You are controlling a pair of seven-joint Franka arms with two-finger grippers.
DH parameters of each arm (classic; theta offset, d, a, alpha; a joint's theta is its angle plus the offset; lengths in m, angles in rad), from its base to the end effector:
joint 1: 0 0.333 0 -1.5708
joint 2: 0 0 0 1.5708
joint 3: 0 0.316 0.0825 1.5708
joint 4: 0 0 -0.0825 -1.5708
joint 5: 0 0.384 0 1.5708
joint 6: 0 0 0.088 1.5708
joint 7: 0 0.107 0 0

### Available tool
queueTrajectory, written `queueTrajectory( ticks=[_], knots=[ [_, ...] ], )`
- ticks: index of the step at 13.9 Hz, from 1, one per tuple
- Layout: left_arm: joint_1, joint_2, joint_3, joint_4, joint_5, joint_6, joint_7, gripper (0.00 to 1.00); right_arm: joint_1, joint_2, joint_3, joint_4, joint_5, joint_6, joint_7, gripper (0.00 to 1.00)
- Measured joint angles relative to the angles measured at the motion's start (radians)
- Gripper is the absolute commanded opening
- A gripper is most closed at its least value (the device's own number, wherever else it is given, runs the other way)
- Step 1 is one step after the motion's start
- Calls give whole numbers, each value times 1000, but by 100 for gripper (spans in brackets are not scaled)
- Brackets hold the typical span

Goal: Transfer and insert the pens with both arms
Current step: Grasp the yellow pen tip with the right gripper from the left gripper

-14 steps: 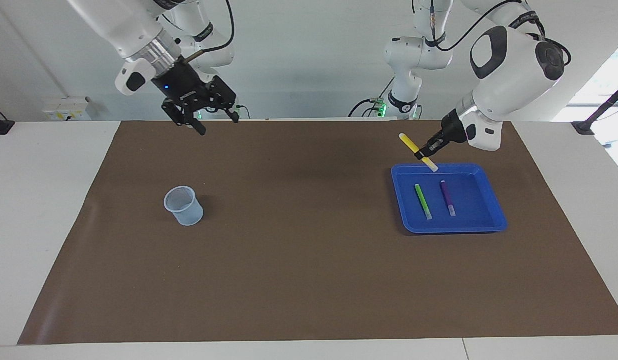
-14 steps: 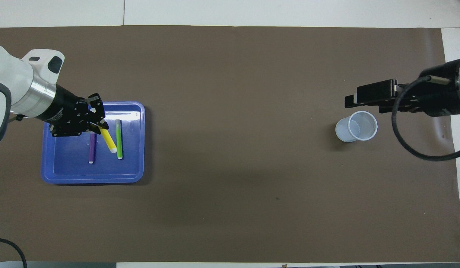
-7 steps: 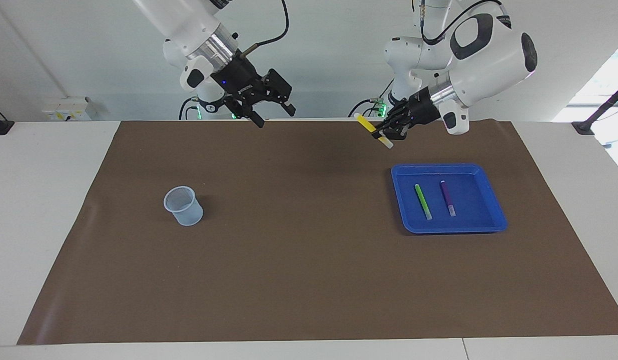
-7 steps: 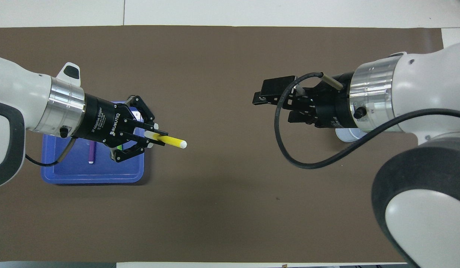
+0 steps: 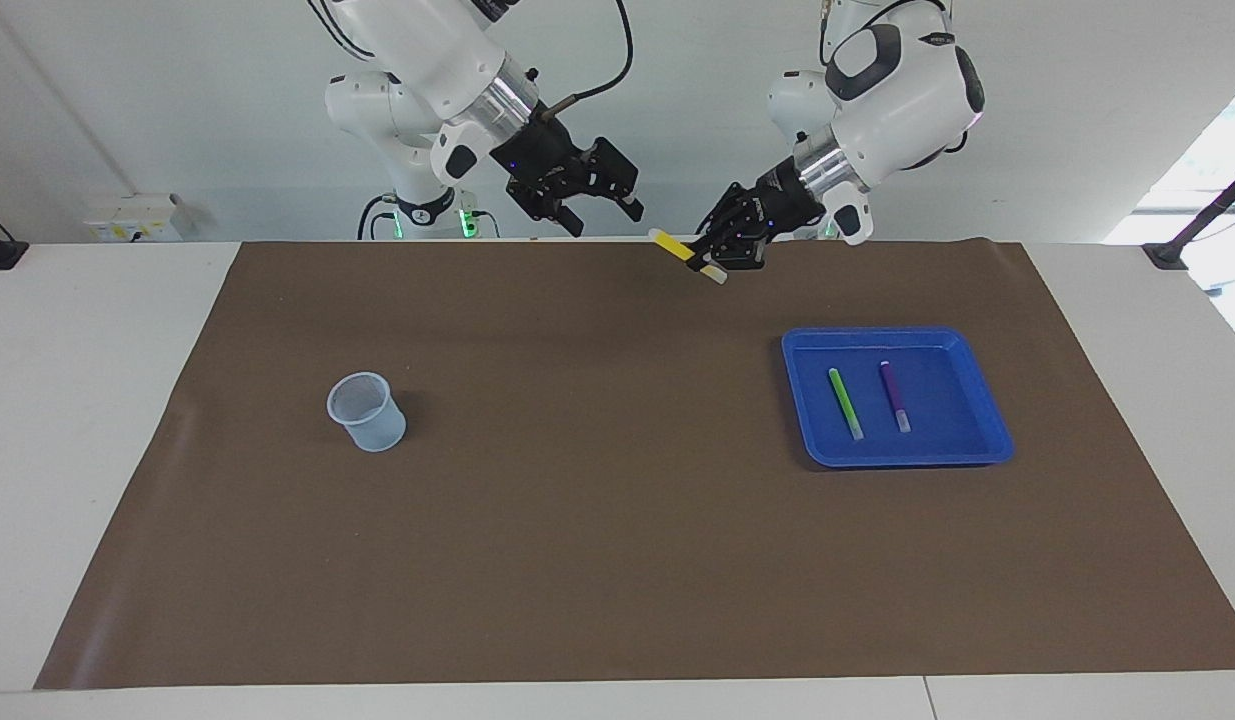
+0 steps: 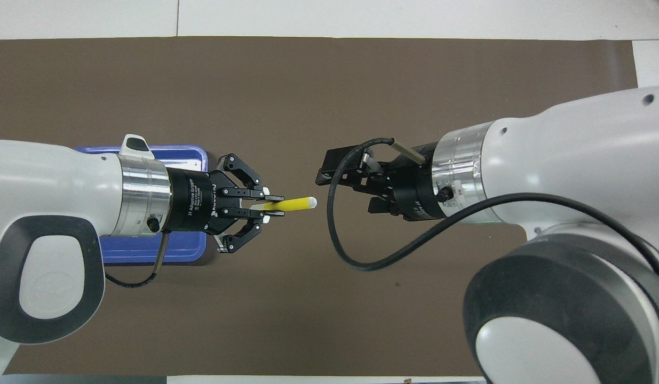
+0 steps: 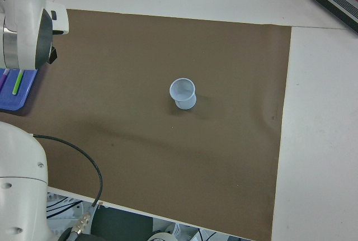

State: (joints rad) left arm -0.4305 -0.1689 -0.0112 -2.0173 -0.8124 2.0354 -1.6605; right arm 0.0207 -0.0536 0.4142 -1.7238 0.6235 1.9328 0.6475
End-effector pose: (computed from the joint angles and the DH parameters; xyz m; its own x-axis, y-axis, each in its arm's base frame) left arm 0.4627 -0.2643 0.5605 0.0252 0.7150 -0.6987 0.9989 -0.0456 -0.0107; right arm 0.4985 0.2826 0.6258 0.9387 -0.2907 -0.1854 -0.3439 -0.7494 -0.5658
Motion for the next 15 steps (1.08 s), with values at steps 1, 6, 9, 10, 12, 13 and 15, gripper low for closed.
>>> queueTrajectory(
  ticks=[1, 6, 9, 10, 12, 13, 15],
  knots=[
    [-8, -4, 0, -7, -4, 19, -26, 0, 1, -5, 8, -10, 0, 0, 0, 100],
    [-15, -37, 0, -62, -69, 96, -74, 0, 3, -15, 21, -46, 0, 40, -75, 99],
    [-26, -63, -1, -103, -117, 140, -86, 0, 20, -14, 39, -82, -3, 135, -108, 99],
    [-33, -68, -4, -113, -122, 156, -89, 0, 24, -11, 43, -89, -7, 159, -124, 99],
    [-61, -76, -11, -137, -128, 213, -103, 0, 25, -3, 50, -92, -23, 176, -161, 99],
    [-77, -82, -13, -151, -138, 241, -109, 0, 25, -1, 50, -92, -32, 176, -177, 98],
    [-90, -93, -16, -173, -157, 267, -110, 0, 25, 1, 50, -92, -45, 177, -191, 97]
  ],
)
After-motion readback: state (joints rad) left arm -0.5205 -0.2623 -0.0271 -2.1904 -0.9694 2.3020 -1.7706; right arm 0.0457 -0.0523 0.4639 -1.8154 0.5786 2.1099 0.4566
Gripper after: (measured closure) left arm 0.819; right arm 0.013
